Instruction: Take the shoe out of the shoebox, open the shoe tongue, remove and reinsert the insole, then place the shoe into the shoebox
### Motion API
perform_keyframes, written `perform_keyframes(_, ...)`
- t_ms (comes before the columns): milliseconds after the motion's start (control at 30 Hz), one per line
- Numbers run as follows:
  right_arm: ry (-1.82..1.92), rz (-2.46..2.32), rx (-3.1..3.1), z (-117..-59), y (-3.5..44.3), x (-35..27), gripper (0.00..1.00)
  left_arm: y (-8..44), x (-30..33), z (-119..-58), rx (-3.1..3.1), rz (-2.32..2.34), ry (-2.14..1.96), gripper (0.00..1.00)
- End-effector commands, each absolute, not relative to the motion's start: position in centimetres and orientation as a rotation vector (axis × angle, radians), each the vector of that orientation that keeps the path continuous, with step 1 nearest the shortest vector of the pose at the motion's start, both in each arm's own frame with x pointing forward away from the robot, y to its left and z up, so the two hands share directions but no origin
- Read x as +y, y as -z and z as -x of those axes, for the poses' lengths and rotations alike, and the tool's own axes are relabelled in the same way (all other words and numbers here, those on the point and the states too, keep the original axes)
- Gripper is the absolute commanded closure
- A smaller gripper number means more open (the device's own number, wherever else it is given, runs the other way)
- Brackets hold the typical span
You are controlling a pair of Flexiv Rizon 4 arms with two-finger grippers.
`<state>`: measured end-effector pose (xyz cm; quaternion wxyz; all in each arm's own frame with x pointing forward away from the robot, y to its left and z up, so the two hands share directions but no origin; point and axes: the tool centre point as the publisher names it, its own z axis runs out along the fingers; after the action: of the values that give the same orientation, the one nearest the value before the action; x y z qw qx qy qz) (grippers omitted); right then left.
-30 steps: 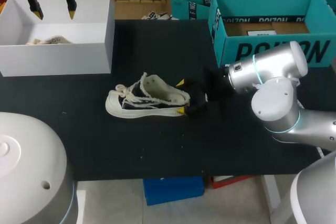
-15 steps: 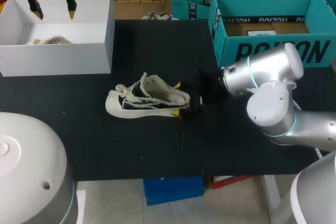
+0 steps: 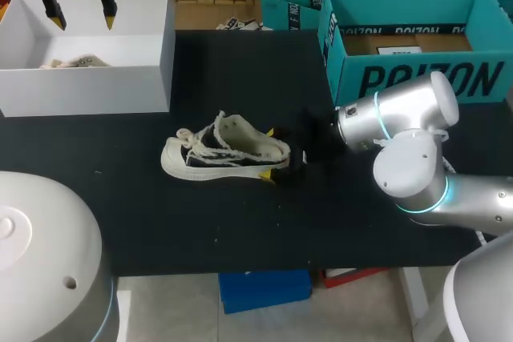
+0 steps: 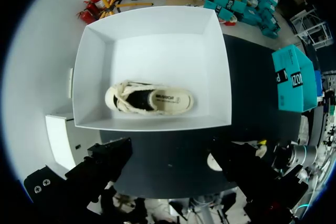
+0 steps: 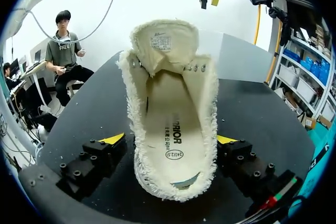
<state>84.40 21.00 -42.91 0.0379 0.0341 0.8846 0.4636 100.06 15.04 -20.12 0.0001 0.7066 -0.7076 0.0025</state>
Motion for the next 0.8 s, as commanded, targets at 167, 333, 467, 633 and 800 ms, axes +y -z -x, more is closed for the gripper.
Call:
perform_keyframes(167, -1.417, -0.112, 2.731, -84.40, 43.30, 20.74, 0.00, 20.06, 15.03, -100.03, -2.222, -2.220, -0.004, 0.00)
perform_keyframes(333, -1.410, -0.115, 2.746, -84.28, 43.32, 20.48, 0.00, 20.06, 15.03, -100.03, -2.222, -2.220, -0.004, 0.00)
perform_keyframes(467, -1.404, -0.118, 2.754, -84.28, 43.32, 20.24, 0.00, 20.06, 15.03, -100.03, -2.222, -2.220, -0.004, 0.00)
perform_keyframes(633, -1.399, -0.119, 2.760, -84.44, 43.39, 20.28, 0.00, 20.06, 15.03, -100.03, -2.222, -2.220, -0.004, 0.00)
perform_keyframes(800, -1.401, -0.115, 2.759, -84.72, 43.45, 20.50, 0.00, 20.06, 15.03, -100.03, -2.222, -2.220, -0.004, 0.00)
